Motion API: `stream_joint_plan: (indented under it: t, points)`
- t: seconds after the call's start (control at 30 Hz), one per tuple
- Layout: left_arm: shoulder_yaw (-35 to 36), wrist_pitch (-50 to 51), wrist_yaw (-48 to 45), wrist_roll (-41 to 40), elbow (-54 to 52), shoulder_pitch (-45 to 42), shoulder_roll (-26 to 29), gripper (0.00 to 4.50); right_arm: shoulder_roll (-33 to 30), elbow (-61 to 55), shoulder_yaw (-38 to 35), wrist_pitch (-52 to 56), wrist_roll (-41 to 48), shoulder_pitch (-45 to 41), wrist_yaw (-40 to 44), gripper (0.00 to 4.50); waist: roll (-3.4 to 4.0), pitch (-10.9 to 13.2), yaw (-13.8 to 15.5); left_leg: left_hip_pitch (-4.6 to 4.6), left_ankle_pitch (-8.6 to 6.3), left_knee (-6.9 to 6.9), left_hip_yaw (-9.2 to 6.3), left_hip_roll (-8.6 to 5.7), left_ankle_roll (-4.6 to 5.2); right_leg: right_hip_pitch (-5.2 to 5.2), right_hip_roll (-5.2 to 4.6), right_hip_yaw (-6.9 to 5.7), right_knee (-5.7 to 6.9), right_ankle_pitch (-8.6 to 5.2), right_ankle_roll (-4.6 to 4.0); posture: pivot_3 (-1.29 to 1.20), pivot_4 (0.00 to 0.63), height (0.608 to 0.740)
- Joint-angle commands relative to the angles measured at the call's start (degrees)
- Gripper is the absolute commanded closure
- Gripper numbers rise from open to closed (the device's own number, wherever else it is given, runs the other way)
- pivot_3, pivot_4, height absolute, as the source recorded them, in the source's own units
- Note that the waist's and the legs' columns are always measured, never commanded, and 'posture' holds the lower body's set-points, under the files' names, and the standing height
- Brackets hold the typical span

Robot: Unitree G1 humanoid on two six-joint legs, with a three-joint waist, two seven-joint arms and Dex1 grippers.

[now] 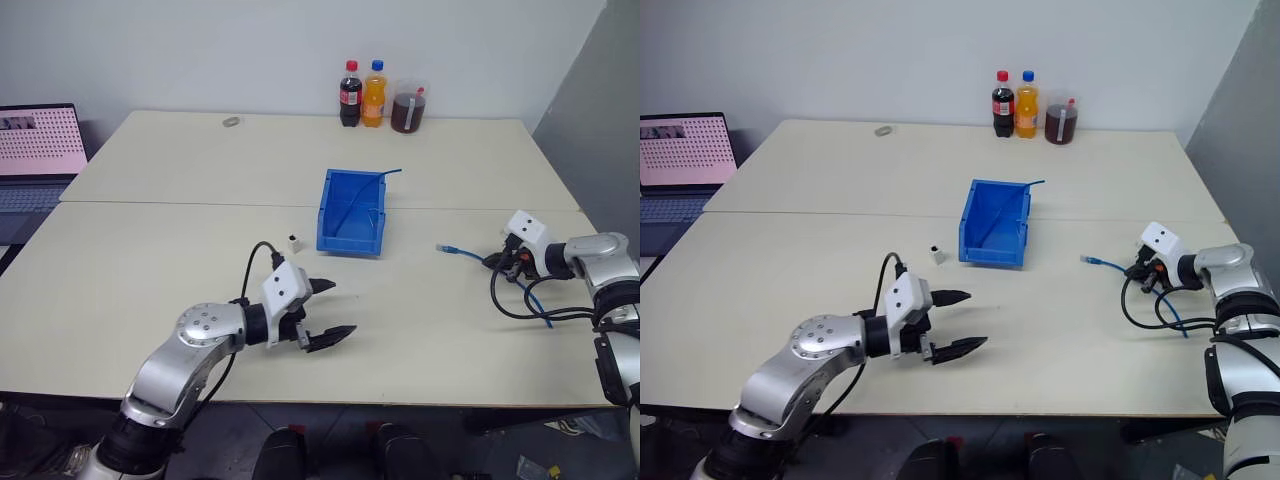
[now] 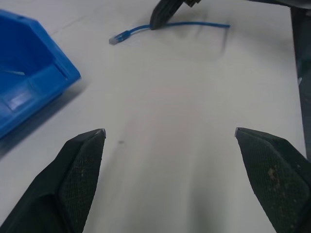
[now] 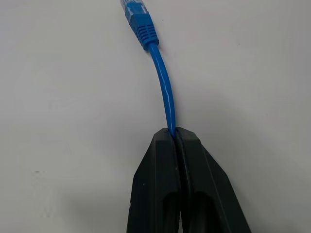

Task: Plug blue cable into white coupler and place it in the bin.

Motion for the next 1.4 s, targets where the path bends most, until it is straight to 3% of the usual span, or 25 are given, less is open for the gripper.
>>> stream_joint_plan:
  t: [0.03,0.17,0.23,0.37,0.53,0.83,1.2,1.3,1.4]
  points:
    - [5.89,0.03,-2.07,-4.17,-2.65,4.29,2.67,0.0,-2.13,-7.33,-0.32,-4.55,1.13,1.73,5.81,4.5,0.03,0.02,-0.01,0.01,0.0,0.0,0.02,0.0,0.0,-0.01,-0.01,0.01,0.0,0.0,0.0,0.0,0.15,0.74]
    - [11.32,-2.66,-3.1,-3.64,1.55,8.8,5.98,0.0,-2.71,-28.94,-0.37,-1.43,5.67,10.23,12.33,4.5,0.1,0.06,-0.01,0.01,0.0,-0.02,0.03,0.06,0.0,-0.05,0.0,0.01,0.04,-0.04,-0.05,0.0,0.15,0.74]
    - [13.62,-3.69,-3.68,-3.7,4.4,9.72,7.16,0.0,-1.04,-42.79,1.14,2.52,6.66,15.74,11.67,4.5,0.1,0.06,0.07,0.02,0.0,-0.06,-0.01,0.1,0.0,-0.06,0.01,-0.07,0.07,-0.07,-0.1,0.0,0.15,0.74]
    - [15.11,-6.04,-5.18,-2.66,8.76,10.61,8.76,0.0,6.55,-56.99,5.49,10.28,4.71,18.99,5.89,4.5,0.13,0.07,-0.11,0.05,0.0,-0.06,-0.08,0.19,0.0,-0.09,0.06,-0.22,0.21,-0.17,-0.24,0.0,0.15,0.74]
    - [14.75,-7.73,-6.93,-2.17,10.8,10.8,10.09,0.0,15.22,-57.39,11.23,14.43,1.0,16.28,0.87,4.5,0.09,0.09,0.0,0.18,0.01,-0.01,-0.06,0.19,-0.01,-0.18,0.07,-0.26,0.59,-0.4,-0.12,0.0,0.15,0.74]
    - [13.73,-9.38,-6.02,-0.68,11.84,10.51,8.86,0.0,17.64,-49.51,14.07,13.75,-1.77,12.69,-2.71,4.5,-0.01,0.11,1.2,0.18,0.01,-0.02,-0.02,0.17,-0.03,-0.2,0.01,-0.31,0.61,-0.48,-0.34,0.0,0.15,0.74]
    - [10.81,-10.55,-4.37,1.32,13.42,7.79,6.25,0.0,17.27,-54.25,12.71,17.49,2.78,13.97,0.26,2.07,-0.03,0.1,1.19,0.27,0.01,-0.05,-0.05,0.2,-0.03,-0.2,0.06,-0.33,0.84,-0.59,-0.4,0.0,0.15,0.74]
    - [9.93,-10.66,-4.08,1.78,14.57,6.02,5.4,0.0,16.61,-60.49,10.43,25.29,8.38,15.32,3.21,1.33,-0.04,0.11,1.31,0.25,0.01,-0.05,-0.06,0.19,-0.02,-0.2,0.07,-0.34,0.85,-0.59,-0.38,0.0,0.15,0.74]
    - [7.59,-11.06,-4.31,2.67,17.03,2.45,3.74,0.0,15.54,-73.61,4.45,40.36,18.35,19.74,3.13,0.55,-0.04,0.11,1.5,0.23,0.01,-0.06,-0.08,0.18,-0.03,-0.2,0.07,-0.35,0.86,-0.59,-0.39,0.0,0.15,0.74]
